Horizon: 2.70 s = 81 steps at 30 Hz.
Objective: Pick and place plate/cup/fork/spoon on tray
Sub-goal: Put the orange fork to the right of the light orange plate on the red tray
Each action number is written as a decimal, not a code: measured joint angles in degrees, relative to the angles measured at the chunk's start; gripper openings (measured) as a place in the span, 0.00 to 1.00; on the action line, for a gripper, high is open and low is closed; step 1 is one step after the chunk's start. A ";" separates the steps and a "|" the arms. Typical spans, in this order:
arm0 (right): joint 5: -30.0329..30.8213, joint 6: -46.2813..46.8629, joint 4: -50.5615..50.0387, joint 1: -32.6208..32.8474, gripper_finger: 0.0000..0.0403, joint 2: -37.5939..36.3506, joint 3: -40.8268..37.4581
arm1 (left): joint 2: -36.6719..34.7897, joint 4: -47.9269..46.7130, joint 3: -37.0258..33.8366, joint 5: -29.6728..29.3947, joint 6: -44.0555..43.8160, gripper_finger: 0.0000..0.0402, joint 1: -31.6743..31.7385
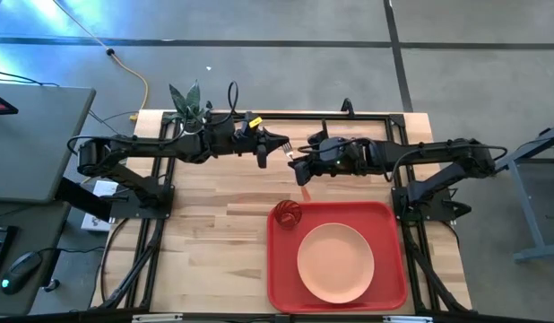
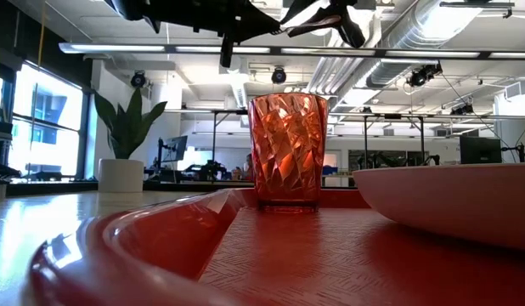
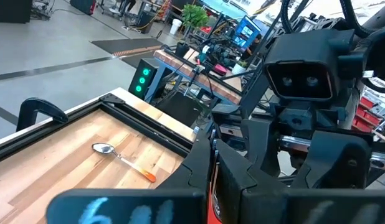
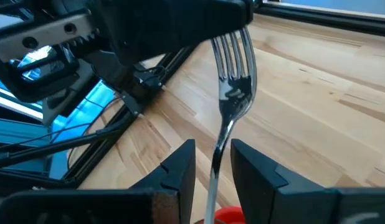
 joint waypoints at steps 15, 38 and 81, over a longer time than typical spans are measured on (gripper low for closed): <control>-0.94 0.34 -0.48 -0.16 0.02 0.00 0.00 | -0.02 0.32 0.00 0.88 0.00 0.00 0.15; 13.72 13.42 -24.53 2.20 0.00 -11.62 0.00 | -7.34 -13.73 -0.07 6.91 0.05 0.25 7.99; 1.53 76.85 -37.98 43.91 0.00 -7.78 -26.71 | -11.54 -27.89 0.00 3.04 4.40 0.28 10.43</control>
